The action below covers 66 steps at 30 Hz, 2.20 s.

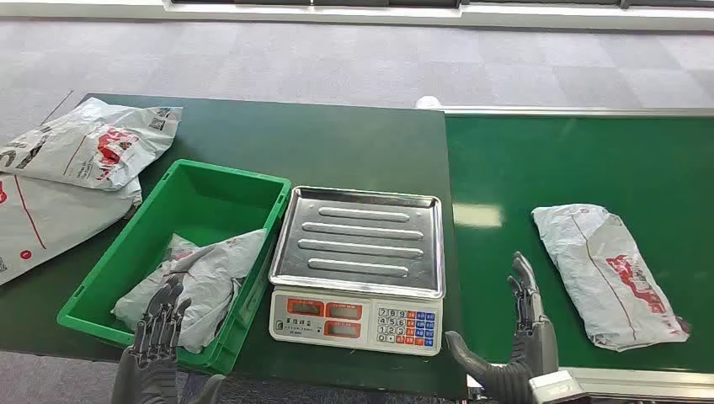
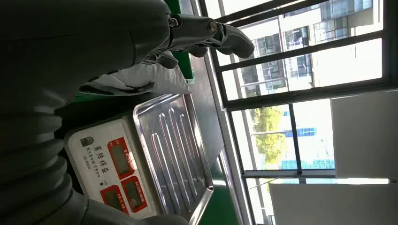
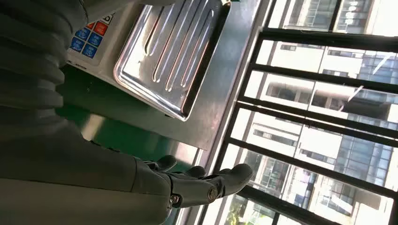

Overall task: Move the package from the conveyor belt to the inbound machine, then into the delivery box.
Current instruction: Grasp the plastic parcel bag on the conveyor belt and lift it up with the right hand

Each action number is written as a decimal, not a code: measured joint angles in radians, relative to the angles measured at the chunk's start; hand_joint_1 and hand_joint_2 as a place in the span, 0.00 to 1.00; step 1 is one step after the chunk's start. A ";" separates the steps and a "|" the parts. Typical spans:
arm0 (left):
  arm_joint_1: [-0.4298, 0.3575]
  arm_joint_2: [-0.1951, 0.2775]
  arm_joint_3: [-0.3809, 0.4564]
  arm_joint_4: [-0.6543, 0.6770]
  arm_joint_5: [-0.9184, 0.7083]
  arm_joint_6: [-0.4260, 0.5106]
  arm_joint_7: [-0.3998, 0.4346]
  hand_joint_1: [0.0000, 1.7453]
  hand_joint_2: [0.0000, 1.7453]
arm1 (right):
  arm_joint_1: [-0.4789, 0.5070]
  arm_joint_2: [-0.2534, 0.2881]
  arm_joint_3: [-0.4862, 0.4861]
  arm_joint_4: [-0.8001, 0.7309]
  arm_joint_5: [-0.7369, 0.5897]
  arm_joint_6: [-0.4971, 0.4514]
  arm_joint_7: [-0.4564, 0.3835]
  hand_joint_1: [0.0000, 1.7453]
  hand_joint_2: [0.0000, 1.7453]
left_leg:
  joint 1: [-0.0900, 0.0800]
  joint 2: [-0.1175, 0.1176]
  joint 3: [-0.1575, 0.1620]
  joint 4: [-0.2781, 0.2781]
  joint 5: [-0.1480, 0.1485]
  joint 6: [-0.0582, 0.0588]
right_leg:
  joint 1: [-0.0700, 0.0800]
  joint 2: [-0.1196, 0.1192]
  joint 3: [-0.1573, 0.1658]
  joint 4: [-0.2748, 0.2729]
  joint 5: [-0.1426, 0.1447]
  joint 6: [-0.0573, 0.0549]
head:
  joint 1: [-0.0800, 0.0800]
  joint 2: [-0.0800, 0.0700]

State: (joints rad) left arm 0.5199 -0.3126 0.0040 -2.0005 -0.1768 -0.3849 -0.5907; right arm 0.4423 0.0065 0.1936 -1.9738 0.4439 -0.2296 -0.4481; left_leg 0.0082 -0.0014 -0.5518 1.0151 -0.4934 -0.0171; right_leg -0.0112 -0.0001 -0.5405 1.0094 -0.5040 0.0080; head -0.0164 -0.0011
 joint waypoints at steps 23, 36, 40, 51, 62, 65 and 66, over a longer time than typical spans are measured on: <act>-0.071 0.002 0.022 0.042 0.006 -0.030 0.005 0.00 1.00 | -0.553 -0.102 -0.523 0.444 0.614 -0.011 0.480 0.00 1.00 | -0.001 -0.003 -0.002 0.001 0.007 0.004 | -0.004 -0.002 0.000 0.000 0.007 0.004 | 0.000 0.000; -0.121 0.004 0.031 0.106 -0.009 -0.086 0.041 0.00 1.00 | -0.607 -0.251 -0.728 1.050 0.695 0.344 0.695 0.00 1.00 | -0.002 -0.002 -0.003 0.001 0.006 0.004 | -0.004 -0.001 -0.001 0.000 0.007 0.004 | 0.000 0.000; -0.128 0.004 0.031 0.118 -0.010 -0.086 0.041 0.00 1.00 | -0.649 -0.279 -0.732 1.157 0.699 0.345 0.693 0.00 1.00 | -0.001 0.001 0.001 0.001 0.006 0.004 | -0.001 0.003 0.001 -0.001 0.007 0.004 | 0.000 0.000; -0.123 0.004 0.050 0.112 0.018 -0.063 0.046 0.00 1.00 | -0.743 -0.289 -0.716 1.273 0.728 0.329 0.680 1.00 1.00 | 0.001 0.001 -0.001 0.001 0.004 0.008 | -0.001 0.002 0.013 -0.006 0.009 0.009 | 0.000 0.000; -0.100 -0.012 0.089 0.061 0.043 -0.050 0.037 0.00 1.00 | -0.780 -0.216 -0.654 1.197 0.594 0.097 0.510 1.00 1.00 | -0.001 -0.004 -0.005 0.002 0.012 0.010 | -0.004 -0.003 0.002 -0.005 0.015 0.010 | 0.000 0.000; -0.100 -0.016 0.096 0.060 0.043 -0.045 0.024 0.00 1.00 | -0.777 -0.188 -0.633 1.125 0.510 0.056 0.424 1.00 1.00 | -0.001 -0.004 -0.007 0.001 0.012 0.010 | -0.004 -0.003 0.000 -0.005 0.014 0.010 | 0.000 0.000; -0.101 -0.017 0.097 0.060 0.043 -0.042 0.020 0.00 1.00 | -0.776 -0.178 -0.626 1.095 0.483 0.052 0.399 1.00 1.00 | -0.001 -0.004 -0.007 0.001 0.012 0.010 | -0.004 -0.003 -0.001 -0.005 0.014 0.010 | 0.000 0.000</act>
State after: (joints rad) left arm 0.4193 -0.3295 0.1010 -1.9409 -0.1339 -0.4272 -0.5712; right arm -0.3336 -0.1715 -0.4325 -0.8783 0.9265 -0.1781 -0.0493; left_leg 0.0070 -0.0050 -0.5591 1.0163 -0.4812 -0.0076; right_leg -0.0148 -0.0027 -0.5413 1.0044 -0.4895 0.0180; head -0.0166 -0.0011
